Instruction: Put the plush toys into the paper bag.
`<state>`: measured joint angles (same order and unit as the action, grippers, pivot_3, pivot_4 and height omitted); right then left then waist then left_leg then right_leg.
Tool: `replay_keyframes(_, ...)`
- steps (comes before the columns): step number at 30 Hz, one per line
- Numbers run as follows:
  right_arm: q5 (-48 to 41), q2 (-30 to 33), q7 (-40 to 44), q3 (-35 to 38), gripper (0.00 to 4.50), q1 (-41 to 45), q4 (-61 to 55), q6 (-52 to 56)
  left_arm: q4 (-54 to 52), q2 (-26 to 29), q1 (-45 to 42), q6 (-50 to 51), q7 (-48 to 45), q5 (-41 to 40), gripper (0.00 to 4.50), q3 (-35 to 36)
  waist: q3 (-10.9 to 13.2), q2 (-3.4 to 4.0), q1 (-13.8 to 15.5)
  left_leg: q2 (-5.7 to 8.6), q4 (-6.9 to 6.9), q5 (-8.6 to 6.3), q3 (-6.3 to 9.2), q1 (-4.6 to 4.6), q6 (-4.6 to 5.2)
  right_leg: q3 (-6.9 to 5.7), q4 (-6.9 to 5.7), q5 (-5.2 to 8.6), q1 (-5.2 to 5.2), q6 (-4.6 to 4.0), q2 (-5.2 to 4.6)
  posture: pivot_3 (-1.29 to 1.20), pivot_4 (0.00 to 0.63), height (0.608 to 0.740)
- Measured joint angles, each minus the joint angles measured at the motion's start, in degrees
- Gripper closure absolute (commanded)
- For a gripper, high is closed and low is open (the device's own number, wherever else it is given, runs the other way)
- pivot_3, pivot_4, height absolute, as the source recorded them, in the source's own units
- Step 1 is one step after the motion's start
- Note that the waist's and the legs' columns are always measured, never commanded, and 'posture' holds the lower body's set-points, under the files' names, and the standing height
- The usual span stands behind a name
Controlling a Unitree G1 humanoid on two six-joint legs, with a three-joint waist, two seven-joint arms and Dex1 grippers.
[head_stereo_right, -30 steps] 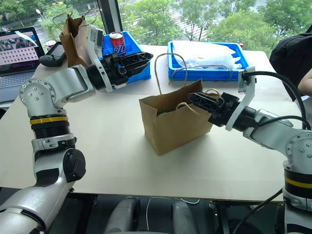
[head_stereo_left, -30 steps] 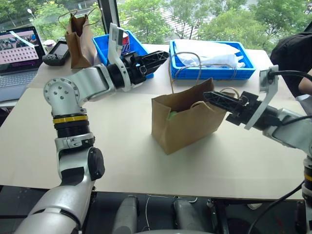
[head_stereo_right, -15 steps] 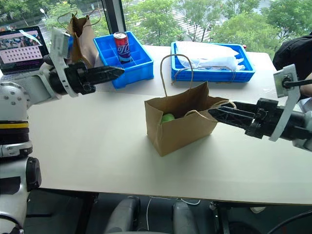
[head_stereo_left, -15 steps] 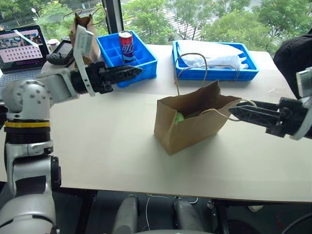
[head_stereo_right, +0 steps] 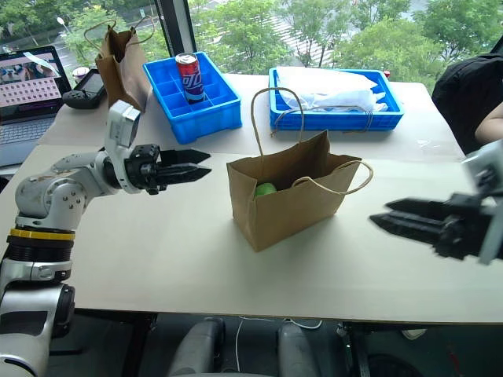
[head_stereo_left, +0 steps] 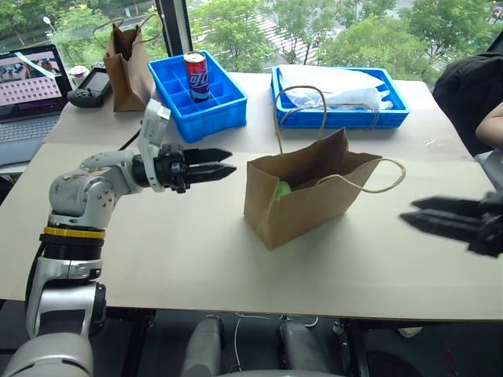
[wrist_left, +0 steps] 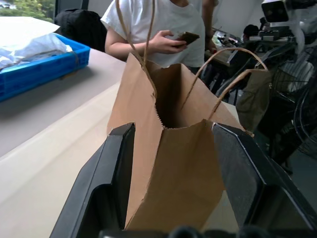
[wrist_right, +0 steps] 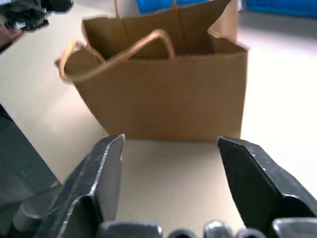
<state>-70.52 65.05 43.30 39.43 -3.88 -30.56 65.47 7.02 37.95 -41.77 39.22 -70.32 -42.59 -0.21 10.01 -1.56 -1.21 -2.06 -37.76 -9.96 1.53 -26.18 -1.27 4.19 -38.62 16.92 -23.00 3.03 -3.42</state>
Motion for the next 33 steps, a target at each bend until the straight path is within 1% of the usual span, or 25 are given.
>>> replay_keyframes(2,2.5,-2.9,-2.6,-6.5,3.10,0.9,-5.5,-2.6,-0.1,-0.7,0.6,-0.6,-0.2,0.8,1.83,-0.1,0.0,0.01,0.0,0.02,-0.05,0.01,0.00,-0.02,0.00,0.00,-0.03,0.00,-0.02,0.01,-0.01,0.00,0.150,0.698)
replay_keyframes(3,4.3,-4.7,-4.4,-9.5,3.54,2.3,-7.4,-4.3,-0.1,-1.0,0.9,-1.0,-0.2,1.1,1.83,0.0,0.0,0.01,0.1,0.02,-0.06,0.01,0.00,-0.02,0.00,0.00,-0.02,0.00,0.00,0.02,-0.02,0.00,0.150,0.698)
replay_keyframes(5,5.3,-8.1,-6.9,-12.9,4.12,4.2,-9.4,-6.4,-0.1,-1.7,0.9,-1.6,0.1,1.7,1.83,0.1,0.0,0.01,0.2,0.03,-0.09,0.01,0.01,-0.03,0.00,0.00,-0.02,0.00,0.00,0.02,-0.02,0.00,0.150,0.698)
replay_keyframes(6,5.6,-9.4,-8.0,-14.9,4.49,5.0,-10.4,-6.9,0.1,-1.7,1.0,-1.5,0.6,2.1,1.83,0.1,0.0,0.01,0.3,0.04,-0.09,0.01,0.01,-0.03,0.00,0.00,-0.02,0.00,0.00,0.02,-0.03,0.00,0.150,0.698)
replay_keyframes(7,5.7,-9.9,-8.7,-15.9,4.50,5.3,-11.1,-7.2,0.3,-1.7,0.9,-1.3,1.2,2.2,1.35,0.2,0.0,0.01,0.3,0.04,-0.08,0.01,0.02,-0.03,0.00,0.00,-0.02,0.00,0.01,0.02,-0.03,0.00,0.150,0.698)
replay_keyframes(8,5.9,-10.1,-9.5,-16.8,4.50,5.7,-11.5,-7.5,0.9,-1.6,0.8,1.2,1.5,1.6,1.20,0.7,0.0,0.01,0.4,0.05,-0.08,0.00,0.02,-0.05,0.00,0.00,-0.02,0.00,0.01,0.02,-0.03,0.00,0.150,0.698)
replay_keyframes(11,6.8,-10.9,-11.5,-17.8,4.50,7.4,-11.5,-8.0,1.7,-0.3,0.8,5.9,1.0,-0.3,0.16,2.0,0.0,0.00,0.4,0.04,-0.08,0.01,0.03,-0.05,0.00,-0.02,-0.03,0.00,-0.01,0.01,-0.03,0.00,0.150,0.698)
replay_keyframes(12,7.4,-11.1,-12.2,-18.4,4.50,8.1,-11.4,-8.2,1.6,0.0,0.7,5.8,0.8,-0.2,0.07,2.2,0.0,0.01,0.4,0.03,-0.08,0.01,0.03,-0.03,0.00,-0.02,-0.05,0.00,-0.01,0.01,-0.03,0.00,0.150,0.698)
replay_keyframes(14,9.1,-11.2,-13.4,-19.7,4.50,8.6,-11.1,-8.3,1.6,0.3,0.8,5.3,0.3,0.3,0.07,2.2,0.0,0.01,0.4,0.03,-0.08,0.01,0.03,-0.02,0.00,-0.02,-0.08,0.00,-0.01,0.01,-0.02,0.00,0.150,0.698)
replay_keyframes(17,12.3,-13.0,-15.1,-23.0,4.50,9.8,-10.6,-9.2,1.4,-0.2,1.2,4.5,0.2,1.0,0.07,2.2,0.0,0.01,0.4,0.03,-0.08,0.01,0.02,-0.02,0.00,-0.01,-0.09,0.00,-0.01,0.01,-0.02,0.00,0.150,0.698)
replay_keyframes(19,15.1,-15.1,-16.5,-25.4,4.50,10.8,-9.9,-10.5,0.8,-2.0,1.5,3.1,0.9,1.9,0.07,2.0,0.0,0.01,0.4,0.04,-0.09,0.01,0.02,-0.02,0.00,-0.01,-0.11,0.00,-0.01,0.01,-0.03,0.00,0.150,0.698)
replay_keyframes(24,21.3,-20.8,-20.7,-29.7,4.50,14.6,-7.2,-13.0,-0.5,-5.7,1.8,2.2,2.8,5.1,0.07,-2.3,0.0,0.01,0.4,0.05,-0.09,0.02,0.02,-0.02,0.00,0.00,-0.18,0.00,-0.04,0.01,-0.03,0.00,0.150,0.698)
replay_keyframes(30,24.9,-24.7,-22.5,-32.4,4.50,16.6,-6.9,-13.5,-0.6,-8.7,1.8,1.2,4.6,6.8,0.07,-3.4,0.0,0.01,0.2,0.03,-0.09,0.02,0.04,-0.01,0.01,-0.01,-0.28,0.00,-0.09,0.01,-0.01,0.00,0.150,0.698)
replay_keyframes(33,26.7,-28.2,-24.5,-33.7,4.50,17.2,-6.8,-14.0,-3.1,-9.5,2.3,1.3,5.1,6.7,0.07,-3.5,0.0,0.02,0.2,0.03,-0.09,0.02,0.04,0.00,0.01,-0.01,-0.29,0.00,-0.08,0.01,-0.01,0.00,0.150,0.698)
